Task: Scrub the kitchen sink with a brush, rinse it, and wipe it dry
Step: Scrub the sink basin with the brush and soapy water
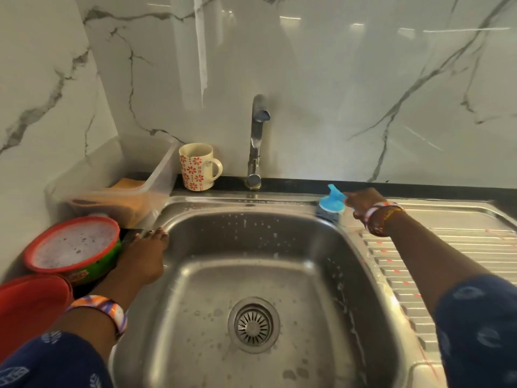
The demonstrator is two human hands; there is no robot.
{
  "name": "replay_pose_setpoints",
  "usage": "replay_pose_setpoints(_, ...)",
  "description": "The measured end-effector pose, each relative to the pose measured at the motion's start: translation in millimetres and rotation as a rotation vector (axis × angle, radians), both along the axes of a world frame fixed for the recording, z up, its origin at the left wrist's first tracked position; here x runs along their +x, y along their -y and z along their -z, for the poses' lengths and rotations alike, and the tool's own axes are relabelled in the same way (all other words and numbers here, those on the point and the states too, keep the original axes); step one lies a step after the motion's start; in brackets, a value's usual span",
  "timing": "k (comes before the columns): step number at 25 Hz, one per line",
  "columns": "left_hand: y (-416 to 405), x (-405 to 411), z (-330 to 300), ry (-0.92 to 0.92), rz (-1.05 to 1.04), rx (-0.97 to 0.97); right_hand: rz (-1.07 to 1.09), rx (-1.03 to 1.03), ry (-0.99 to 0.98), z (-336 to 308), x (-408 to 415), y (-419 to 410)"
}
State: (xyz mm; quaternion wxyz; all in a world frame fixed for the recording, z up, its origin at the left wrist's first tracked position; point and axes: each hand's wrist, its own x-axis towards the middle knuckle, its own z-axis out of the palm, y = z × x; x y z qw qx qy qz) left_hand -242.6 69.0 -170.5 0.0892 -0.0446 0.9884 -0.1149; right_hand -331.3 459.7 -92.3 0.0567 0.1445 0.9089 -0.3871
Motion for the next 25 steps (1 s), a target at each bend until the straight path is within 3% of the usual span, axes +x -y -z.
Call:
replay_pose_setpoints(3,2,-1,0,0.016,-0.007,0.022,0.026,0.059,-0.036,-5,8,-15)
replay_pose_setpoints(7,-2,1,3,-0.029,0.014,-0.020,-0.013,-0.011,-0.022,0,34,-16)
replay_pose_setpoints(10,-3,3,1,-0.027,0.013,-0.010,0.059,0.204,-0.116,0,21,-14)
replay_pose_setpoints(17,-7,4,-1,-0.040,0.002,-0.019,0.012,0.124,0.109,-22,43,-33)
replay_pose_setpoints(21,-5,4,-1,-0.035,-0.002,0.010,0.060,0.211,-0.110,2,14,4)
replay_pose_setpoints(25,-5,4,-5,-0.034,0.013,0.037,-0.004,0.139,-0.132,14,-9,91)
